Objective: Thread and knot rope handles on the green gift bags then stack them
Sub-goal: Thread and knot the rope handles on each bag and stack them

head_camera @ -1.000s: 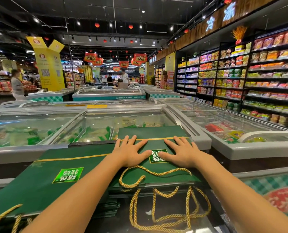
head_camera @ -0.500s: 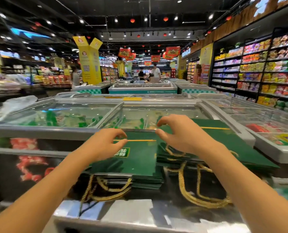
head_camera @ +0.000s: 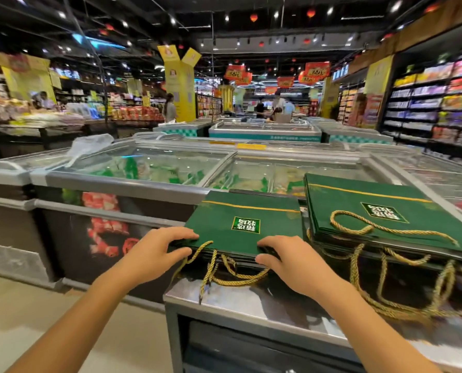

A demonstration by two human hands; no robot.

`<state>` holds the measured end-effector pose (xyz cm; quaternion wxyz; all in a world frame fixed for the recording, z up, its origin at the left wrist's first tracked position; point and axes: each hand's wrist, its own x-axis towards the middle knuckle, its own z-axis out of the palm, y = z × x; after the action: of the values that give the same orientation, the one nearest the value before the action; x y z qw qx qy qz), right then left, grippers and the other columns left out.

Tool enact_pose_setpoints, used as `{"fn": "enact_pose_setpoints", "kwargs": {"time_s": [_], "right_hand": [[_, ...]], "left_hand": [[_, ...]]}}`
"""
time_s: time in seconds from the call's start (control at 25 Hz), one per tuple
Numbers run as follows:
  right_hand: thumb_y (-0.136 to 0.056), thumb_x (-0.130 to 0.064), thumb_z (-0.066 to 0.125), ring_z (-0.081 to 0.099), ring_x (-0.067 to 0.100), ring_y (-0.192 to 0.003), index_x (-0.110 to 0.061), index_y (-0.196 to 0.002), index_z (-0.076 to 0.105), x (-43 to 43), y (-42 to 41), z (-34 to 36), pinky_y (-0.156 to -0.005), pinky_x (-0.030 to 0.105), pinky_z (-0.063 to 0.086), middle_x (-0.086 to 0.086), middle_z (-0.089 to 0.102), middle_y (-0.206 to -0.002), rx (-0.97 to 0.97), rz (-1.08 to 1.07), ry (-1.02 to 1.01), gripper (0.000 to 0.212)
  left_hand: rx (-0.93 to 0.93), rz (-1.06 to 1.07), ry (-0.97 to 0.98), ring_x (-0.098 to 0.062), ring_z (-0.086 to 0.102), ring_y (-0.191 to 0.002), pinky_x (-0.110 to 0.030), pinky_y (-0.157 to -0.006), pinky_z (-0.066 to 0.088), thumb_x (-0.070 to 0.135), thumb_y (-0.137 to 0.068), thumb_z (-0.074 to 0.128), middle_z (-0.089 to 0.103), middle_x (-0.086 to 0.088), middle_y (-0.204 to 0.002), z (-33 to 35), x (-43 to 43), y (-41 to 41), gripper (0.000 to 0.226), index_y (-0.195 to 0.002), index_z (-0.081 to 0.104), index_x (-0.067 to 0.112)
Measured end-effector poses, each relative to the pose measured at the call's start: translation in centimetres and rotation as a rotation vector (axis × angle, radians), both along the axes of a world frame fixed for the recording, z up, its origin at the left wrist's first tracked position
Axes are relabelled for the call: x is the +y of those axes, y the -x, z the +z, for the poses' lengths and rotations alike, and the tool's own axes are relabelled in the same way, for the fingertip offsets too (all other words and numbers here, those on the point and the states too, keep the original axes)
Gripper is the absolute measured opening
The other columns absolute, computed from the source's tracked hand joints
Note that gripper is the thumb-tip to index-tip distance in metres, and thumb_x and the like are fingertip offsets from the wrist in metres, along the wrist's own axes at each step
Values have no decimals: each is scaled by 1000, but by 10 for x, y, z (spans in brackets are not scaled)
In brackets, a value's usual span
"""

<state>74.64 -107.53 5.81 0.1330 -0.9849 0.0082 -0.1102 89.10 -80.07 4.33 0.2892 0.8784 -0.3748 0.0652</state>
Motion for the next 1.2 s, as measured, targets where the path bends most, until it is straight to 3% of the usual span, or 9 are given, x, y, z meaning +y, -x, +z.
{"fn": "enact_pose_setpoints", "kwargs": {"time_s": [0.12, 0.24, 0.4, 0.56, 0.76, 0.88, 1.0, 1.08, 1.2], "right_hand": [[-105, -43, 51, 63, 21, -120, -30, -137, 62, 1, 4, -4, -98, 41, 52, -6, 69, -131, -59, -15, -42, 37], [-106, -45, 46, 68, 22, -112, -32, -131, 65, 4, 11, -6, -90, 42, 56, -8, 73, -121, -163, -38, 66, 34], [-102, -38, 47, 76, 14, -85, -23, -105, 76, 15, 33, -22, -67, 32, 61, -8, 78, -94, -600, 6, 286, 33], [-101, -36, 51, 75, 14, -94, -18, -108, 77, 15, 58, -50, -79, 32, 62, -5, 78, -102, -747, 104, 299, 33], [-96, -53, 55, 68, 14, -111, -17, -119, 74, 5, 70, -59, -97, 33, 53, -5, 74, -118, -705, 87, 158, 47], [-90, -58, 61, 64, 11, -111, -16, -119, 73, -11, 80, -61, -99, 36, 50, -6, 72, -115, -713, 25, -5, 53], [-86, -60, 62, 62, 6, -112, -19, -121, 71, -16, 84, -65, -97, 33, 53, -12, 70, -116, -625, 3, -224, 55], [-86, -62, 61, 61, 4, -114, -20, -120, 72, -15, 83, -65, -99, 28, 50, -14, 69, -116, -573, 13, -279, 54], [-88, -61, 64, 60, 1, -115, -22, -117, 73, -16, 84, -63, -100, 17, 45, -16, 69, -114, -547, 19, -302, 49]], "left_hand": [[-106, 19, 67, -1, 54, -127, -27, -111, 42, 22, -92, 71, 65, 15, -128, -6, -2, 3, 33, -123, 70, 32], [-192, 0, 112, -4, 57, -126, -38, -109, 47, 24, -94, 69, 68, 11, -126, -8, 3, 12, 29, -123, 71, 29], [-300, 52, 241, -2, 59, -121, -31, -104, 50, 34, -91, 59, 63, 17, -125, -4, 16, 49, 35, -123, 72, 27], [-299, 46, 318, 4, 55, -125, -18, -107, 42, 28, -94, 68, 65, 16, -126, -18, 29, 91, 28, -121, 72, 23], [-173, 159, 468, 2, 51, -123, -20, -102, 45, 17, -86, 72, 58, 15, -130, -41, 21, 111, 46, -130, 62, 26], [93, 336, 723, -4, 60, -97, -16, -81, 51, 16, -88, 72, 61, 19, -103, -56, 17, 128, 39, -117, 55, 36], [308, 436, 862, -14, 62, -82, -20, -71, 51, 19, -89, 71, 64, 2, -88, -81, 9, 151, 26, -105, 55, 32], [424, 411, 780, -17, 62, -79, -24, -69, 52, 22, -85, 74, 66, 0, -83, -90, 1, 162, 19, -97, 62, 27], [480, 331, 627, -15, 62, -74, -17, -62, 50, 23, -78, 82, 67, 2, -82, -95, -15, 167, 23, -96, 67, 26]]}}
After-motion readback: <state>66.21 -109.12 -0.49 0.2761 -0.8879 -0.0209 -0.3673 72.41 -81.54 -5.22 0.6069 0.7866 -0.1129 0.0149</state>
